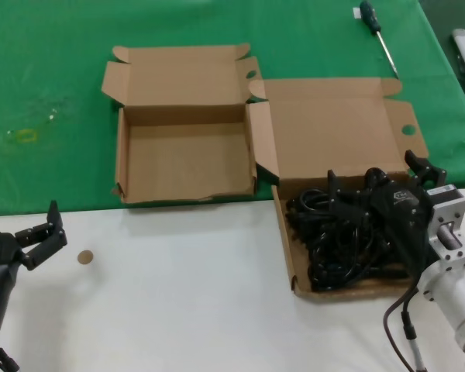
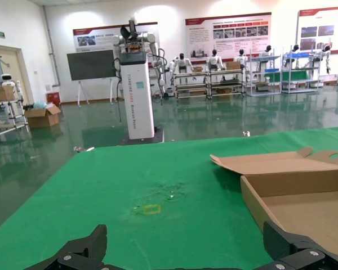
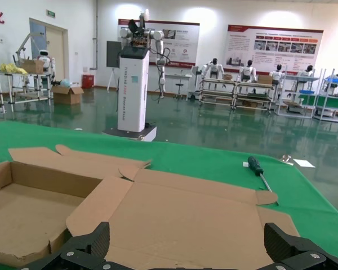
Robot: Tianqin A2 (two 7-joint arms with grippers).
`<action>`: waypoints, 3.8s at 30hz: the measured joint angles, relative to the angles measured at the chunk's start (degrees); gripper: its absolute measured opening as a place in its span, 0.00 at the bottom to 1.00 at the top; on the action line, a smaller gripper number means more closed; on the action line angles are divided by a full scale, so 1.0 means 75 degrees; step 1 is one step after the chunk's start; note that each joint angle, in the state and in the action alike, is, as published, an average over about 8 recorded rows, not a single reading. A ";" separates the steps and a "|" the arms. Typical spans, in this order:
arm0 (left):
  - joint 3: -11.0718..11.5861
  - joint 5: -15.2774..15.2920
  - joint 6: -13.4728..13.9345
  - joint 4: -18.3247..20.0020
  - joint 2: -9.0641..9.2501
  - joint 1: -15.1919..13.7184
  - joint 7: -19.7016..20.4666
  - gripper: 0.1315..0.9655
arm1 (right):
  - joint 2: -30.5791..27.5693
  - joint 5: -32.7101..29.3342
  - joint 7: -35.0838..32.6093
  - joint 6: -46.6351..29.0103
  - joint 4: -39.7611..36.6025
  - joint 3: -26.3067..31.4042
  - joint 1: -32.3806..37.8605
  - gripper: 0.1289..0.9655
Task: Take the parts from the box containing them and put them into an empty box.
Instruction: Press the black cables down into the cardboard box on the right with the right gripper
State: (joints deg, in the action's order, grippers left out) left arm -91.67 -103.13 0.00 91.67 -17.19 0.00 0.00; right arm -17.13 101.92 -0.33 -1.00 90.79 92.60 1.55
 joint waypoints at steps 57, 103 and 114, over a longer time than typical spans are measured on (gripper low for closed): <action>0.0000 0.0001 0.0000 0.0000 0.0000 0.0000 0.0000 0.47 | -0.3451 0.0588 0.0508 -0.1063 0.0070 0.1500 0.0859 1.00; 0.0000 0.0002 0.0000 0.0000 0.0000 0.0000 0.0003 0.02 | -0.3795 -0.1370 -0.6089 -0.8431 -0.3507 0.2807 0.5710 1.00; 0.0000 0.0002 0.0000 0.0000 0.0000 0.0000 0.0004 0.02 | -0.3635 -0.1508 -0.6319 -0.8420 -0.3866 0.2822 0.5775 0.93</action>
State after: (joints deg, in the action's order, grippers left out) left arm -91.68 -103.11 0.00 91.67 -17.19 0.00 0.03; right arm -44.40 90.61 -47.72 -64.16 61.79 113.76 44.86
